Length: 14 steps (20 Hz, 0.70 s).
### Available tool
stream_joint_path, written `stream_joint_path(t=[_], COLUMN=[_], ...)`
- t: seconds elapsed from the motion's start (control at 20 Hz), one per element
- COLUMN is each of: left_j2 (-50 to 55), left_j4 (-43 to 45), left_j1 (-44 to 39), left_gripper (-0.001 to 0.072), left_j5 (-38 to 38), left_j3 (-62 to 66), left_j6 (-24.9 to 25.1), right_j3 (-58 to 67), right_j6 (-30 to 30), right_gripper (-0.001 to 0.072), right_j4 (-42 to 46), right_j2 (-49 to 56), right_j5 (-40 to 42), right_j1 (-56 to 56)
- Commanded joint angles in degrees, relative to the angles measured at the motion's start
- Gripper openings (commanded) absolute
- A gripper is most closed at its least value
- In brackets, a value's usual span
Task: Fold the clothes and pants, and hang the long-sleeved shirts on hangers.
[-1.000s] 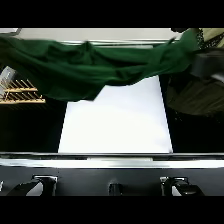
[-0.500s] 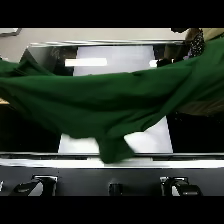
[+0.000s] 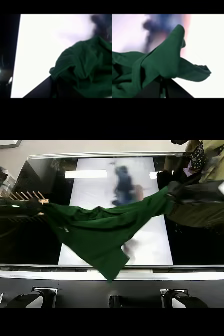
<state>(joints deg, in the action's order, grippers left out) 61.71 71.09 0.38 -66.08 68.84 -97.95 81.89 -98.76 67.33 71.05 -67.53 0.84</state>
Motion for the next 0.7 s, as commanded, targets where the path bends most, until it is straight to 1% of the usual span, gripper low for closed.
stream_joint_path(t=[0.0, 0.15, 0.25, 0.3, 0.35, 0.4, 0.45, 0.5, 0.55, 0.65], left_j2=[12.7, 21.7, 25.9, 27.3, 28.4, 28.9, 28.8, 28.7, 28.6, 28.6], left_j4=[-0.4, -0.6, -0.6, -0.5, -0.6, -0.5, -0.5, -0.5, -0.5, -0.5], left_j1=[-2.3, -2.3, -2.3, -2.3, -2.3, -2.3, -2.1, -1.8, -1.5, -0.6], left_gripper=[0.0017, 0.0018, 0.0017, 0.0017, 0.0017, 0.0017, 0.0017, 0.0017, 0.0018, 0.0018], left_j5=[14.1, 19.6, 19.6, 19.3, 18.6, 18.0, 17.6, 16.9, 15.6, 12.0], left_j3=[-6.6, -4.5, -2.0, -0.8, 0.5, 1.7, 2.5, 3.4, 4.5, 6.7], left_j6=[1.1, 1.1, 1.1, 1.1, 1.5, 1.5, 1.5, 1.5, 1.5, 1.5], right_j3=[-0.4, -0.4, -0.4, -0.4, -0.4, -0.3, 0.5, 1.3, 1.7, 1.6], right_j6=[1.5, 1.5, 1.5, 1.5, 1.4, 1.5, 2.2, 4.1, 8.1, 15.5], right_gripper=[0.0030, 0.0030, 0.0031, 0.0044, 0.0126, 0.0242, 0.0325, 0.0364, 0.0378, 0.0375], right_j4=[-7.5, -16.4, -20.7, -22.3, -23.6, -24.5, -24.7, -25.0, -25.4, -25.2], right_j2=[17.0, 25.4, 28.4, 29.3, 29.6, 29.4, 28.8, 27.9, 26.3, 21.8], right_j5=[11.9, 20.4, 24.5, 25.4, 25.5, 24.8, 21.6, 17.4, 13.0, 4.3], right_j1=[0.0, 0.0, 0.0, 0.0, 0.1, 0.1, 0.9, 2.4, 4.7, 10.9])
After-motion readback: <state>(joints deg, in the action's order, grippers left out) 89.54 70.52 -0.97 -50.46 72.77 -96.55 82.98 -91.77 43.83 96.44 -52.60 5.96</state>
